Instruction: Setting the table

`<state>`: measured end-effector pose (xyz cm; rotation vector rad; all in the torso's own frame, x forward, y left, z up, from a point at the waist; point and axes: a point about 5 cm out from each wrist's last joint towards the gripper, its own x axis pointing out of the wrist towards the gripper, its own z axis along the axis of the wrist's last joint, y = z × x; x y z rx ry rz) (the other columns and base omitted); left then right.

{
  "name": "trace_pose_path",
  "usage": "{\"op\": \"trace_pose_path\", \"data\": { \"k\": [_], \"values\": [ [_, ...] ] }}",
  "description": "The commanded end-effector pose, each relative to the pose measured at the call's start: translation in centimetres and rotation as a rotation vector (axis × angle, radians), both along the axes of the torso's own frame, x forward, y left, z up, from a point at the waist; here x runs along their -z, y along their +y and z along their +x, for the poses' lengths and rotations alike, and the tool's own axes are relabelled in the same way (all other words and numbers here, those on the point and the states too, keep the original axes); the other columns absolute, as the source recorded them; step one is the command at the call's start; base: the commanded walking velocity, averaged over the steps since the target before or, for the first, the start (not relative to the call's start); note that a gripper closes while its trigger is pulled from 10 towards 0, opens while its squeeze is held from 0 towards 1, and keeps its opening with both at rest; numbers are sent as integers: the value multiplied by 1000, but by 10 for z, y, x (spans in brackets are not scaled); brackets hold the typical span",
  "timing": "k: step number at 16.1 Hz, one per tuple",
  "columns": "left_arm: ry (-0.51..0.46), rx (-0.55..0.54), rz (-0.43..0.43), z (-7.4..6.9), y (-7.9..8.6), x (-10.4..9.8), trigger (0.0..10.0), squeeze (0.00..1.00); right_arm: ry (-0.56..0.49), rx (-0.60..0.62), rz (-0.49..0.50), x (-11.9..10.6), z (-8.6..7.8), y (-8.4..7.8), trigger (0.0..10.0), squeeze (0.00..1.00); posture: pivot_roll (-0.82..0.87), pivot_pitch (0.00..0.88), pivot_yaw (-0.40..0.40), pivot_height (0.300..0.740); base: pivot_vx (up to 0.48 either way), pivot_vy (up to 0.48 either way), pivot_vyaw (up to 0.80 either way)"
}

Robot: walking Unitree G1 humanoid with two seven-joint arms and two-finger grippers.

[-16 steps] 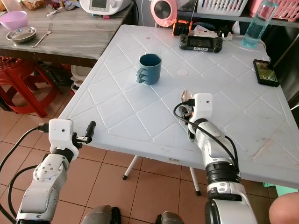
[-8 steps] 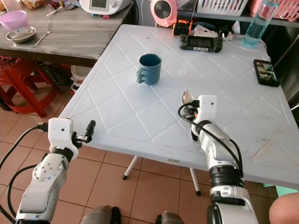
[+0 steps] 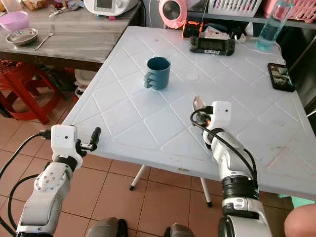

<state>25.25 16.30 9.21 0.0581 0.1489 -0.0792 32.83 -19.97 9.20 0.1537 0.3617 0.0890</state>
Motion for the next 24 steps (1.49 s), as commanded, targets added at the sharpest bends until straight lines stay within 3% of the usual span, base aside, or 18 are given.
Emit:
{"op": "trace_pose_path", "data": {
  "k": [1,4,9,12,14,16,20,24],
  "values": [
    [-2,10,6,0,1,-2,10000,0,186,0,48,38,-19,6,0,0,32,60,42,740,0,0,0],
    [-9,16,4,2,0,-2,10000,0,148,85,129,33,-16,3,0,0,29,47,40,740,0,0,0],
    [-6,2,-2,2,3,3,10000,0,-119,142,139,-16,-4,8,0,0,1,0,51,740,0,0,0],
    [-35,-16,-46,8,-4,1,10000,0,-232,230,151,-31,-7,1,0,0,-11,0,45,740,0,0,0],
    [-33,-26,-58,10,-4,2,10000,0,-276,251,141,-37,-11,-2,10000,0,-17,0,46,740,0,0,0],
    [-24,-24,-82,15,-3,7,10000,0,-317,263,98,-38,-20,-3,10000,0,-32,0,37,740,0,0,0],
    [-53,-11,-95,26,-7,3,10000,0,-290,273,89,-26,-29,-6,10000,0,-27,0,36,740,0,165,-219],
    [-47,-6,-97,28,-8,7,10000,0,-287,248,96,-21,-29,6,10000,0,-25,0,38,740,0,480,-216]
  ]
}}
